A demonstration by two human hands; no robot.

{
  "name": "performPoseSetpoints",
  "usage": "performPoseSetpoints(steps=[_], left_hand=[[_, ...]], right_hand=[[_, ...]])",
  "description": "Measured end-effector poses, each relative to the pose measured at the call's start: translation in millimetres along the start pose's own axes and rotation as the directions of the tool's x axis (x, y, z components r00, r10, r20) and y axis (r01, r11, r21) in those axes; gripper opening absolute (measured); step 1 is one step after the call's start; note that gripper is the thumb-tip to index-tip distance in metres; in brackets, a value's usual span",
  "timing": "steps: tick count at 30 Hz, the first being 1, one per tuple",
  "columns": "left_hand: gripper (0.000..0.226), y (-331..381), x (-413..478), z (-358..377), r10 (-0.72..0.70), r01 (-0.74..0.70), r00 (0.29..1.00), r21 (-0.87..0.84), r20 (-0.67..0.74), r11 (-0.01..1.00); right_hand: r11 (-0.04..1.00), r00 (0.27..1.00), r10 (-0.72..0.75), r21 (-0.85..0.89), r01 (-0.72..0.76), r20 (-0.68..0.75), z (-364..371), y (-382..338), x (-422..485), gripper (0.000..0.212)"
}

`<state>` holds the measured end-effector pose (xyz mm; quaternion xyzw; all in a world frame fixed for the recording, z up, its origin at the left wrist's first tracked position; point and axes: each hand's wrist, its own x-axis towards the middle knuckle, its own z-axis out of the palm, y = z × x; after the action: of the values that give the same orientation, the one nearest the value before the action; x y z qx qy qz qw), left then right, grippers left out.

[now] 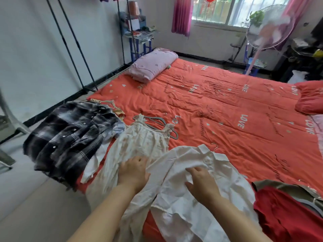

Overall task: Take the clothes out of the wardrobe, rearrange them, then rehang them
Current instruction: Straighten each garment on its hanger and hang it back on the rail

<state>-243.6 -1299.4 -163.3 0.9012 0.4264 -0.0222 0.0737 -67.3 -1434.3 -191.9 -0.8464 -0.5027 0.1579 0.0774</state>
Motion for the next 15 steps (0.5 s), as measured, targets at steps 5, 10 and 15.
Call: performPoseSetpoints(steps=[5, 10, 15], left_hand=[[0.047, -47.9, -28.4, -9.8, -0.186, 0.186, 0.982, -0.001, 0.016, 0.983], [0.038, -90.5, -44.6, -24.3, -0.299, 0.299, 0.954, -0.002, -0.006, 0.954], [0.038, -150.7, -41.3, -31.1, -0.355, 0.355, 0.935, -0.002, -0.014, 0.935]], right_hand=[[0.985, 0.983, -0.174, 0.001, 0.174, 0.06, 6.2, -51.8, 24.5, 0.054], [0.958, 0.954, -0.287, 0.022, 0.286, 0.088, 13.1, -108.9, 46.2, 0.053], [0.941, 0.933, -0.339, 0.02, 0.339, 0.122, 27.5, -172.7, 70.6, 0.053]])
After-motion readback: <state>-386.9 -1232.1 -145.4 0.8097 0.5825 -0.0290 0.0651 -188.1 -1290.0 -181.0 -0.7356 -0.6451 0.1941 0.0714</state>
